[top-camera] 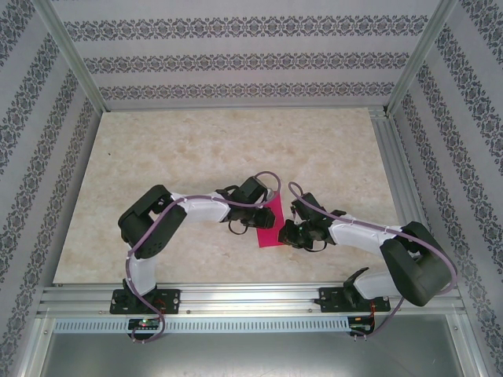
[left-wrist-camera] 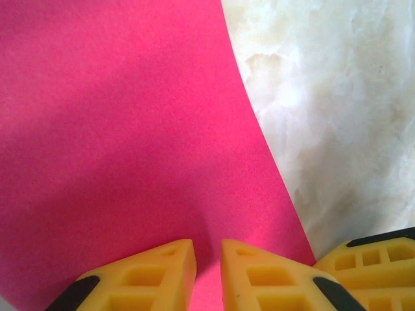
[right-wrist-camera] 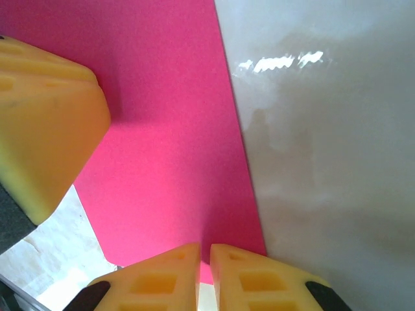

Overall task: Fold a paper plane with a square sheet of paper (fold left side to right side)
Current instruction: First fold the square sheet of paper in half at the center of the table.

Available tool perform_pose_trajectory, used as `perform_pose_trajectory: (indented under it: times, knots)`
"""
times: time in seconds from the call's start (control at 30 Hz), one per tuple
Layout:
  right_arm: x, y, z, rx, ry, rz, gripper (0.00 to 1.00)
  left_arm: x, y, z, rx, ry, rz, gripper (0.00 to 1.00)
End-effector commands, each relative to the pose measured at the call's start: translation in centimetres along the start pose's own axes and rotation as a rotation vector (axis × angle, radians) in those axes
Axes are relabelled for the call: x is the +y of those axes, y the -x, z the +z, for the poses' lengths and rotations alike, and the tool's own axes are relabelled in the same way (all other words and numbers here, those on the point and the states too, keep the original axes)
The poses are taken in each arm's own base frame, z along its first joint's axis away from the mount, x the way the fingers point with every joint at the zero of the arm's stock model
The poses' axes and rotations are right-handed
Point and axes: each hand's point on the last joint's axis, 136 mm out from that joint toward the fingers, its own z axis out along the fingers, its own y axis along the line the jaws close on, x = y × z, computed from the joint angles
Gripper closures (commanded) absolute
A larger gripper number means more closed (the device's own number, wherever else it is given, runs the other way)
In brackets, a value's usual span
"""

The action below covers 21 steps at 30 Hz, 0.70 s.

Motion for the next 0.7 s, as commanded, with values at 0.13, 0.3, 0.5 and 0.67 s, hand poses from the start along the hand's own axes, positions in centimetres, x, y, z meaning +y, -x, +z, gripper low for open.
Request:
perform_pose_trajectory:
  times: [0.13,0.3,0.5,0.67]
  knots:
    - [-4.3,-2.5,0.3,0.081,-0.18,0.027,0.85,6.7,1.7,-1.5,-0.076,0.202,-0.057,0.76]
    - [-4.1,-2.5,0.4,0.09,-0.176,0.024,0.85,7.7,2.8,-2.3,-0.101,0.213,-0.064,0.74]
    - [-3.9,-2.5,0.4,0.095,-0.172,0.022,0.85,9.7,4.5,-2.9,-0.129,0.238,-0.073,0.74]
    - [-3.9,-2.5,0.3,0.096,-0.172,0.019,0.85,11.2,6.7,-3.8,-0.158,0.247,-0.094,0.73]
